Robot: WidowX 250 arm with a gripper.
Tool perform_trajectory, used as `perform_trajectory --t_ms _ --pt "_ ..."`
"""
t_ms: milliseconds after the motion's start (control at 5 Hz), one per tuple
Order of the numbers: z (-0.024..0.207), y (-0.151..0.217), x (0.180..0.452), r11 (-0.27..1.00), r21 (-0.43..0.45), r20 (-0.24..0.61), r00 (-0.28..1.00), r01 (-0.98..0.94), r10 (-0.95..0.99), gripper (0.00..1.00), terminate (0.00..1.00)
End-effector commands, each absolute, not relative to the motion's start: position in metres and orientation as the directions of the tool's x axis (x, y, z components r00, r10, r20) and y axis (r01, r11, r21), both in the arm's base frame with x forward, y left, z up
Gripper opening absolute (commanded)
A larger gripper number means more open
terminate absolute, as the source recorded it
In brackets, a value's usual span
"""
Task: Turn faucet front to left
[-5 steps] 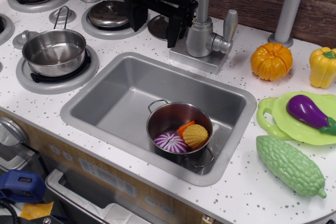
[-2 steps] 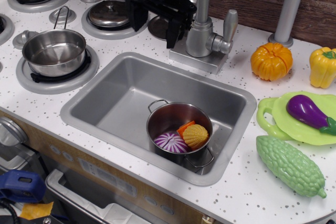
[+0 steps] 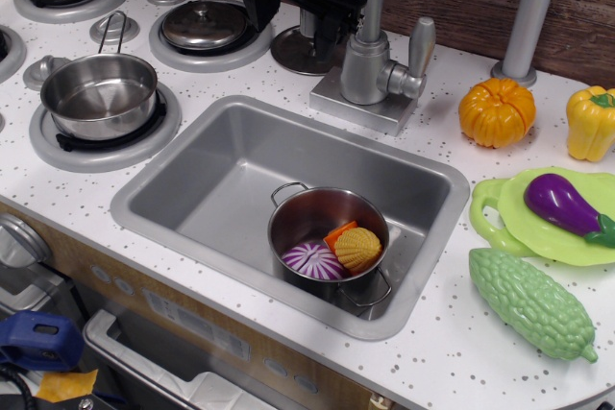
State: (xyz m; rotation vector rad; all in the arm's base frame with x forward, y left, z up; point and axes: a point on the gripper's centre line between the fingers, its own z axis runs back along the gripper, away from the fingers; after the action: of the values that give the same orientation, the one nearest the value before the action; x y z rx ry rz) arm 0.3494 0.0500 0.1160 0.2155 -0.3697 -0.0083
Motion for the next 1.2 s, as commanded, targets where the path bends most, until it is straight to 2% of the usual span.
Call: perform_trajectory --t_ms 0,200,600,1000 --pt "0.137 0.053 0.361 0.968 0.240 0.426 0.904 -0.066 -0.044 1.00 0.00" --pt "0.131 0.060 0.360 0.967 0.247 0.445 0.894 -0.069 -0.049 0.00 0.00" --pt "0.125 0.102 0.369 0.959 0.285 0.469 0.872 0.001 -0.140 0.00 0.00" --pt "0.122 0.122 0.391 0.955 0.293 0.481 0.856 0.046 -0.189 0.00 0.00"
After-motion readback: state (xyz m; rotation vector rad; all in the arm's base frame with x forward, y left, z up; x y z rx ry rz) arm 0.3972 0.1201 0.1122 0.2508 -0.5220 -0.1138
